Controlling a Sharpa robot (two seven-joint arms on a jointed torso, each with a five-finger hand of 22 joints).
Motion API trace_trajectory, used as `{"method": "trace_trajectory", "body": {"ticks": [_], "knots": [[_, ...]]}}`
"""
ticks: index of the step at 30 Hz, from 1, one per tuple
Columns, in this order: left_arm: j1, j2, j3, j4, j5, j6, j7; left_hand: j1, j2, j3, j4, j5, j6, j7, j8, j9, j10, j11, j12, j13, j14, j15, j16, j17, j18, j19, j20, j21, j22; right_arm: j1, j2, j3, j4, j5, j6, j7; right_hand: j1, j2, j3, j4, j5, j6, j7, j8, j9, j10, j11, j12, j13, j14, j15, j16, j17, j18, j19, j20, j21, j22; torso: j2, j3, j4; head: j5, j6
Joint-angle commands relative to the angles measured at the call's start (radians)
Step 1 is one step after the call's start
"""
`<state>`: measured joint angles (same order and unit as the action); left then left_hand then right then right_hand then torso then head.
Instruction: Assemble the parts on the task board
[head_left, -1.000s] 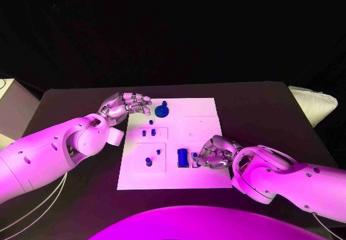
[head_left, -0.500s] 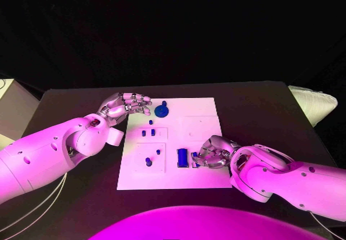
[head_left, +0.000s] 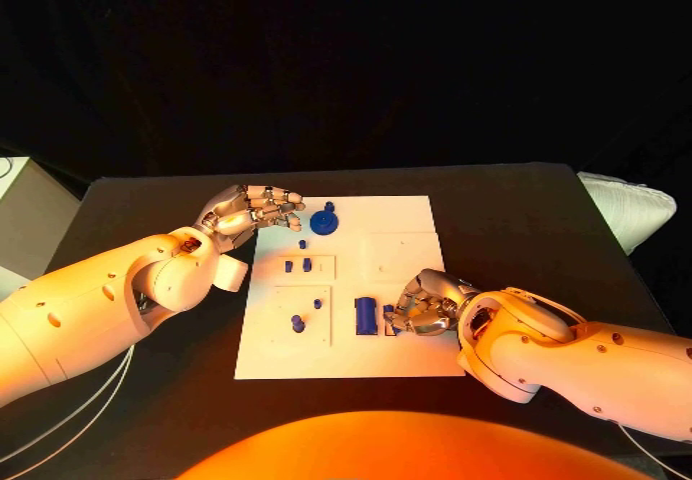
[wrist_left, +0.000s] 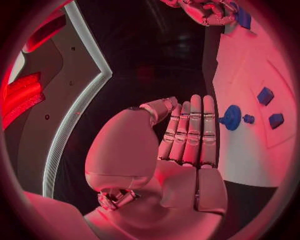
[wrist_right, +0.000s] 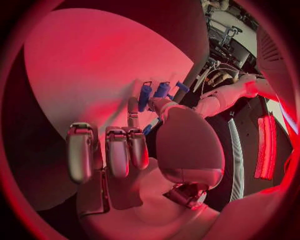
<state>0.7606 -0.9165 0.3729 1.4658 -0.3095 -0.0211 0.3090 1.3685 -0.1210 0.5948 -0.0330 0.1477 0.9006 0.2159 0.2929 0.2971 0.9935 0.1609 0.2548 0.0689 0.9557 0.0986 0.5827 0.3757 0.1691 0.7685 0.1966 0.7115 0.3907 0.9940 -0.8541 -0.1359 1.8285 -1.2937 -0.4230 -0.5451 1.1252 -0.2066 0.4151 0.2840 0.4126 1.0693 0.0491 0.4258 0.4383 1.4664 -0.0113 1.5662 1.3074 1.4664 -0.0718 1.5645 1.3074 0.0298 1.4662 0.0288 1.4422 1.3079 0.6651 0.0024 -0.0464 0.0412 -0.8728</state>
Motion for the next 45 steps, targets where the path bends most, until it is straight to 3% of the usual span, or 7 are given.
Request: {"method": "trace_trajectory", "body": {"ticks": [1,9,17,29,33,38,45], "knots": [[0.0,0.0,0.0,0.003,0.0,0.017,0.006,0.009,0.003,-0.001,-0.004,0.004,-0.004,0.001,0.002,0.001,-0.005,-0.001,0.003,-0.001,-0.006,0.0,0.002,-0.001,0.01,0.003,-0.003,0.002,0.001,-0.001,0.002,0.0,-0.002,-0.008,0.021,-0.003,-0.008,-0.003,-0.008,0.0,0.005,-0.003,0.006,-0.002,-0.002,0.104,-0.007,0.005,0.263,0.104,-0.01,0.006,0.263,-0.008,0.086,-0.006,-0.001,0.233,0.0,-0.0003,-0.0006,0.0,0.0],[0.0,0.001,0.0,0.003,0.0,0.017,0.005,0.008,0.004,0.0,-0.003,0.004,-0.004,0.001,0.003,0.001,-0.005,-0.001,0.003,-0.001,-0.006,0.0,0.002,-0.001,0.01,0.003,-0.003,0.003,0.001,-0.002,0.003,0.0,-0.001,-0.008,0.015,0.001,-0.068,-0.008,-0.033,0.007,-0.01,-0.004,0.009,0.0,-0.005,0.104,-0.005,0.005,0.263,0.104,-0.008,0.006,0.263,-0.007,0.085,-0.006,-0.004,0.233,0.0,0.0008,-0.0007,0.0,0.0],[0.0,0.001,0.0,0.002,0.0,0.016,0.005,0.006,0.004,0.0,-0.002,0.004,-0.005,0.001,0.003,0.001,-0.006,-0.001,0.004,-0.001,-0.006,0.001,0.002,-0.001,0.01,0.002,-0.002,0.003,0.001,-0.003,-0.004,0.0,0.008,-0.01,0.005,0.007,-0.155,-0.008,-0.098,0.009,0.054,-0.003,0.005,0.007,-0.007,0.104,-0.007,0.005,0.263,0.104,-0.01,0.006,0.263,-0.008,0.086,-0.007,-0.001,0.233,0.0,0.0008,-0.0009,0.0,0.0],[0.0,0.002,0.0,0.001,0.0,0.015,0.005,0.004,0.005,0.0,0.0,0.004,-0.005,0.001,0.003,0.001,-0.006,-0.001,0.004,-0.001,-0.006,0.001,0.002,-0.002,0.01,0.002,-0.002,0.003,0.001,-0.005,-0.034,0.0,0.011,-0.014,0.012,0.021,-0.155,-0.006,-0.103,0.005,0.056,-0.004,0.004,0.008,-0.007,0.104,-0.008,0.005,0.263,0.104,-0.011,0.006,0.263,-0.008,0.086,-0.007,0.0,0.234,-0.001,0.001,-0.0009,0.003,0.0],[0.0,0.002,0.0,0.0,0.0,0.014,0.007,0.004,0.005,0.0,0.0,0.004,-0.005,0.001,0.003,0.001,-0.006,-0.001,0.004,-0.001,-0.006,0.001,0.002,-0.002,0.01,0.002,-0.002,0.003,0.001,-0.006,-0.045,0.0,0.013,-0.003,0.011,0.045,-0.101,-0.009,-0.111,-0.005,-0.002,-0.009,0.005,0.011,-0.008,0.104,-0.008,0.005,0.263,0.104,-0.011,0.006,0.263,-0.007,0.085,-0.008,-0.003,0.233,-0.001,0.0012,-0.0005,0.001,0.0],[0.0,0.005,0.0,-0.001,0.002,0.007,0.015,0.002,0.006,0.0,0.001,0.004,-0.006,0.001,0.003,0.001,-0.007,0.0,0.004,-0.001,-0.007,0.002,0.001,-0.002,0.01,0.0,-0.002,0.002,0.001,-0.006,-0.067,0.0,0.007,0.043,-0.061,0.134,-0.055,-0.019,-0.128,-0.004,-0.009,-0.047,0.019,-0.008,-0.017,0.093,0.003,-0.019,0.252,0.104,-0.003,0.006,0.263,-0.005,0.083,-0.003,-0.019,0.229,-0.002,0.0004,-0.0009,0.001,0.0],[0.0,0.018,0.0,-0.017,0.013,-0.044,0.039,-0.025,0.001,-0.008,0.021,-0.001,-0.01,0.0,0.008,0.002,-0.01,0.0,0.006,-0.001,-0.008,0.005,0.003,-0.001,0.01,-0.001,0.004,-0.01,-0.006,0.014,-0.083,0.003,-0.082,0.323,-0.182,0.469,0.005,-0.001,-0.131,-0.005,0.008,-0.079,0.036,-0.028,-0.026,0.075,0.019,-0.056,0.235,0.097,0.011,-0.013,0.238,0.013,0.063,0.009,-0.131,0.203,-0.004,-0.0008,0.0001,-0.001,0.0]]}}
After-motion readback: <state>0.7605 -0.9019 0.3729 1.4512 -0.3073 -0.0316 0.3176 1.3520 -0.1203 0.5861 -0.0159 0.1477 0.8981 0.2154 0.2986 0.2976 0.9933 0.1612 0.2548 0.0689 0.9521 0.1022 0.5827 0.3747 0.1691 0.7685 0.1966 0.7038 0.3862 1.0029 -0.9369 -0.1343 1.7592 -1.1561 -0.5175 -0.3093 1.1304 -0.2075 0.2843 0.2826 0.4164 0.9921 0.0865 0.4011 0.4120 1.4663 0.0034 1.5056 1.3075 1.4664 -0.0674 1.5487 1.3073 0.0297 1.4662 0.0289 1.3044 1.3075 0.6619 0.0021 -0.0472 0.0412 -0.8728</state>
